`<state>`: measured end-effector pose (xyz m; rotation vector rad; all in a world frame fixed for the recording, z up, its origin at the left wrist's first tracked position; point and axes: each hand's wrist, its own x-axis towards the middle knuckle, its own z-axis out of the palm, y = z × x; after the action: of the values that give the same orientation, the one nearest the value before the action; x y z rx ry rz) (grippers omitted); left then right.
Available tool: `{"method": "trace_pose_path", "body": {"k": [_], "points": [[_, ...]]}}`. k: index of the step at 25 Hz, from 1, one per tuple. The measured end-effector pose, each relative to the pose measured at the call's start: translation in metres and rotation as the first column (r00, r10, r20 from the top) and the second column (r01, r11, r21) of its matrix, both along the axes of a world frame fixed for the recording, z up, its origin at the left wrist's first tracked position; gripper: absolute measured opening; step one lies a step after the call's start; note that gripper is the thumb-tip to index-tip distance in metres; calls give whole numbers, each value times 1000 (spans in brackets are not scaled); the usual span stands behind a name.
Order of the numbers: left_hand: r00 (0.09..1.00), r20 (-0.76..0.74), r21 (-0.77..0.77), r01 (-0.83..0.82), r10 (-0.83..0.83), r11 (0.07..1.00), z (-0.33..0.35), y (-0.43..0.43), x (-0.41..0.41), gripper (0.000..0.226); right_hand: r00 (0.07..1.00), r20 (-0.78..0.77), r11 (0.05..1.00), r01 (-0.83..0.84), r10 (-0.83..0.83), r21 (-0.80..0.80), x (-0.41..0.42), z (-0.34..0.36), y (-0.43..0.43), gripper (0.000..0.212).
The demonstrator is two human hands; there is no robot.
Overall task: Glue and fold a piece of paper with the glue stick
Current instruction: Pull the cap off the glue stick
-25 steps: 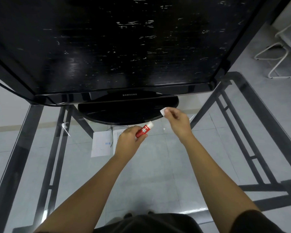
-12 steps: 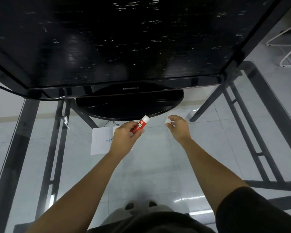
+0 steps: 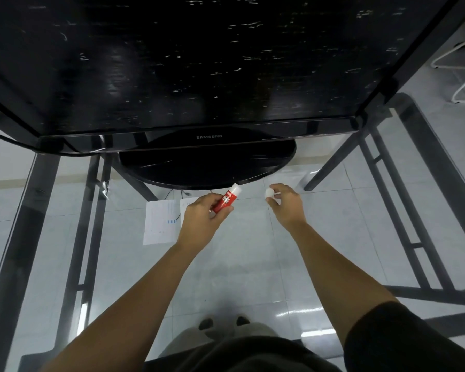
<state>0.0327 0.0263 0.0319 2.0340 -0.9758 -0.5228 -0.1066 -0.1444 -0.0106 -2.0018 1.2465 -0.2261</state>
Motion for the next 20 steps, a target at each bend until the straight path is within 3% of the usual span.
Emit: {"method": "trace_pose_path", "body": {"k": [4,8,13,18,20], "points": [[1000,6,-6,5,-5,1000,5,0,2,36,999,-34,1000,-7,7,23,-1,3,-1,52],[1000,14,-22,-3,3,1000,16,0,4,35,1000,-21,1000,-4,3,-20,-4,16,-2,52],[999,-6,-71,-48,47,996,35,-2,-4,34,971,239,998,13,3,-64,8,58,19,28],[999,-11,-179,-50,49,982,58,0,-12,31,909,416,984,-83,10,157,16,105,55,36],[999,19,-195,-42,47,980,64,1,-14,30,862,506,971,-134,15,199,17,116,63,29]]}}
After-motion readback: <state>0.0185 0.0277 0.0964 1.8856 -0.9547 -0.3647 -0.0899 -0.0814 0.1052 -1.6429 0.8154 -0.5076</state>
